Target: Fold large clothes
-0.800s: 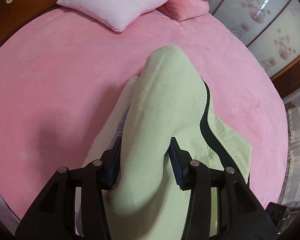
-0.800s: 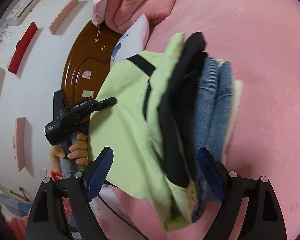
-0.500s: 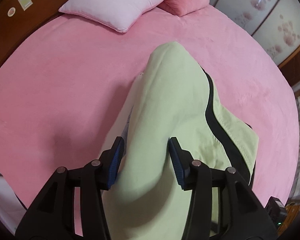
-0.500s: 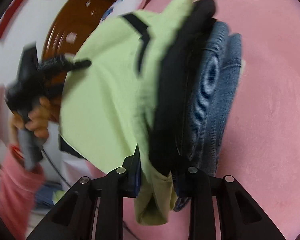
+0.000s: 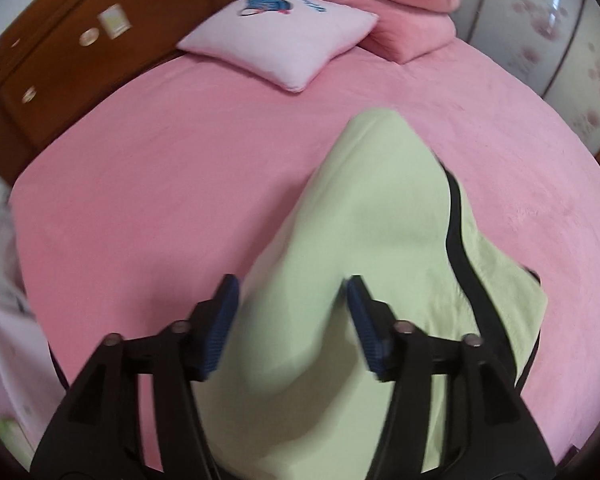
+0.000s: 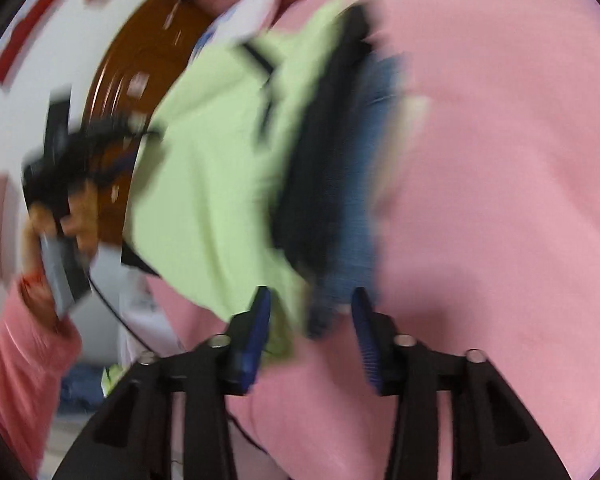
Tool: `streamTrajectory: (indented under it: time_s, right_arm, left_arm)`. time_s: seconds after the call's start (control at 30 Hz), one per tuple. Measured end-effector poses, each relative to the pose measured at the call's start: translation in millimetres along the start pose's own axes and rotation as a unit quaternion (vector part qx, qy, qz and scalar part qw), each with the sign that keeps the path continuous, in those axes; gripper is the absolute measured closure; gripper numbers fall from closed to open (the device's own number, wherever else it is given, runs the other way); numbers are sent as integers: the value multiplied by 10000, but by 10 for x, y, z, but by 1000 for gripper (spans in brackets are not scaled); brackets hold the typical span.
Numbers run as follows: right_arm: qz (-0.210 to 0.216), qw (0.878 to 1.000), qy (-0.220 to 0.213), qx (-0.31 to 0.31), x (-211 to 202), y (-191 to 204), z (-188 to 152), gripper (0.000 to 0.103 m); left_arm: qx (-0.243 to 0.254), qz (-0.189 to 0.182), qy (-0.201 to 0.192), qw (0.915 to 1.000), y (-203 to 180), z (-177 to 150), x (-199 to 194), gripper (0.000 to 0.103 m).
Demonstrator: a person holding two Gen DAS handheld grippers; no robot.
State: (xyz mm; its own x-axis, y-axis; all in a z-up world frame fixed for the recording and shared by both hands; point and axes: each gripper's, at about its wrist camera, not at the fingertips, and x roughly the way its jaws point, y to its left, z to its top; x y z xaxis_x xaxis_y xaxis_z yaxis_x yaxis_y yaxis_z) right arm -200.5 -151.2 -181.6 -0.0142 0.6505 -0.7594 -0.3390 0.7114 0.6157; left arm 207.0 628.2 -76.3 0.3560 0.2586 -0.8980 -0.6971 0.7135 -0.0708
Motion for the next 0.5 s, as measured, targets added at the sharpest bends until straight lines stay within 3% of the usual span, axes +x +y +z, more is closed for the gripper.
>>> streamTrajectory:
  time_s: [0.03,0.1,0.17,0.27,0.33,0.4,0.5]
  right_arm:
    - [-170,9995,-254,62,-189,-162,-126,42]
    - [-552,9962,-670,117,-547,-503,-424,33]
    - [-1038,9905,-882,211,-813,-854,-771,31]
    - [-1591,9828,-821,461,-1188,-1360,-1326,31]
    - [-1878,9762,-719,816,-1513,-1766,-1714,31]
    - [-2087,9692,-488,1212,-1788,-2080,-2049,31]
    - [-2387,9613,-447,1303,-2348,-2364,-2534,30]
  left_arm:
    - [-113,-35,-61,9999,33,-162,-58,45]
    - [-188,374,-262,9988,58,-421,-193,45]
    - [-255,586,-610,9961,37,-755,-398,44]
    - [-442,699,-653,9944,-29,-1287,-691,44]
    - [-742,517,-442,9949,-76,-1745,-838,44]
    - [-945,449,34,9945,-196,-2275,-956,44]
    - [-1043,955,427,9890,-529,-3102,-1241,44]
